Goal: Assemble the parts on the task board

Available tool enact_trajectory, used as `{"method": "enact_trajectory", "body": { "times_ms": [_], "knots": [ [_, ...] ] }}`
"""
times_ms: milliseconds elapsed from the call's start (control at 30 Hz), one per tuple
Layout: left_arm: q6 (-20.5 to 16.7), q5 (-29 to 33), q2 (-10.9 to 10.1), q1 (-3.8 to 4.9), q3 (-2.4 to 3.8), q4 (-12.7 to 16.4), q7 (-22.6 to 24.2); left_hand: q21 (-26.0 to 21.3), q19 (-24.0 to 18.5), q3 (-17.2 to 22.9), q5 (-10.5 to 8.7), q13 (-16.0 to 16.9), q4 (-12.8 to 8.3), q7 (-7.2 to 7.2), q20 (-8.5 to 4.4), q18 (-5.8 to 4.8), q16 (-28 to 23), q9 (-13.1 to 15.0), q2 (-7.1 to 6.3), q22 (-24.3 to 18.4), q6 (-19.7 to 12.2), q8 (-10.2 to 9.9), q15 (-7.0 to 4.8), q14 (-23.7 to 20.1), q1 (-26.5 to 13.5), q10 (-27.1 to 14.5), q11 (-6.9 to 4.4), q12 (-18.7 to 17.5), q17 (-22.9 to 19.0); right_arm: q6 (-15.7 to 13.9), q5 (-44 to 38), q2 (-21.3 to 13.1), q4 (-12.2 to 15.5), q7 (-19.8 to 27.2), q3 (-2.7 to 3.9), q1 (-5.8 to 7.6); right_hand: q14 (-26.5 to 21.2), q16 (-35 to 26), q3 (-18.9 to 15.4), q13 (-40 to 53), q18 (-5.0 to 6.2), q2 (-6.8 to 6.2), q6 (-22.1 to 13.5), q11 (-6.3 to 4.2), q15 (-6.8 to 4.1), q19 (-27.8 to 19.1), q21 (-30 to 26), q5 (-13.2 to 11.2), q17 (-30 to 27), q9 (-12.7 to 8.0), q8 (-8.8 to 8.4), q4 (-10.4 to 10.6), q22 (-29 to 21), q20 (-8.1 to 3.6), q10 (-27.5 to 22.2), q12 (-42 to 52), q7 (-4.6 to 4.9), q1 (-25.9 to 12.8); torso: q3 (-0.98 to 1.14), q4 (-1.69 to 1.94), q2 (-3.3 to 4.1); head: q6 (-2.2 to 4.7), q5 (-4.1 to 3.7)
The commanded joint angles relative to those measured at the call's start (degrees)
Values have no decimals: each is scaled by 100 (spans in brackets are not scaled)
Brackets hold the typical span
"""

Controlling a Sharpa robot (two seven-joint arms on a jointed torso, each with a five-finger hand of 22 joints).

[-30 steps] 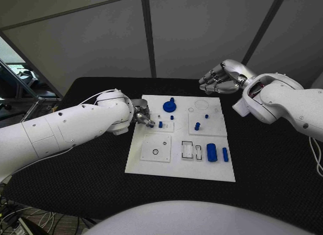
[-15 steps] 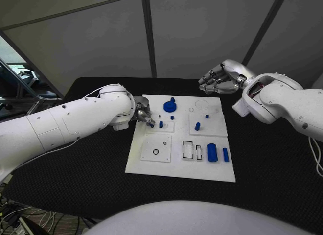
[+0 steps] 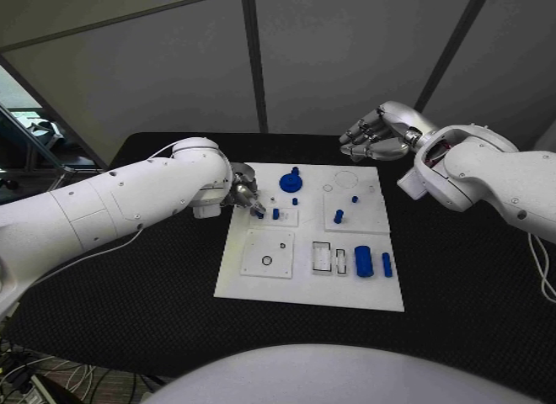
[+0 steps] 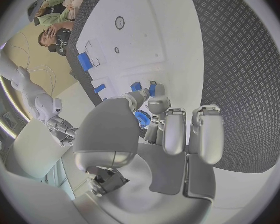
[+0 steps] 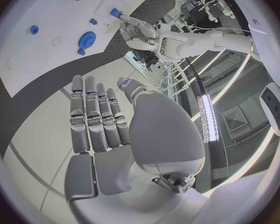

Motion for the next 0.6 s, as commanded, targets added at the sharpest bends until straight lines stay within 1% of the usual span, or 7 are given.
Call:
{"method": "enact_trajectory", "body": {
  "times_ms": [33, 400, 600],
  "knots": [
    [306, 212, 43, 14, -7, -83, -114, 23, 333, 767, 21, 8, -754, -23, -40, -117, 15, 13, 8, 1122, 2, 22, -39, 396, 38, 69, -7, 24, 764, 26, -11, 4, 8, 38, 4, 13, 30, -18, 19, -7, 59, 32, -7, -23, 10, 20, -38, 37, -7, 3, 30, 21, -7, -1, -9, 22, -33, -18, -2, 8, -4, 0, 0],
    [487, 251, 127, 76, -9, -228, -98, 39, 341, 785, 60, 21, -794, -28, -40, -122, 16, 28, -30, 1135, 26, 23, -42, 397, 26, 91, -12, 41, 765, 28, -11, 13, 5, 38, 4, 13, 30, -18, 19, -7, 59, 32, -7, -23, 10, 20, -38, 37, -7, 3, 30, 21, -7, -1, -9, 22, -33, -18, 0, 11, 0, 2, 7],
    [590, 254, 170, 106, -20, -278, -89, 57, 351, 803, 108, 51, -819, -33, -41, -127, 18, 40, -55, 1150, 51, 21, -45, 398, 6, 119, -16, 72, 766, 35, -11, 19, 3, 38, 4, 13, 30, -18, 19, -7, 59, 32, -7, -23, 10, 20, -38, 37, -7, 3, 30, 21, -7, -1, -9, 22, -33, -18, -3, 7, 0, -6, 9]
  ]
}}
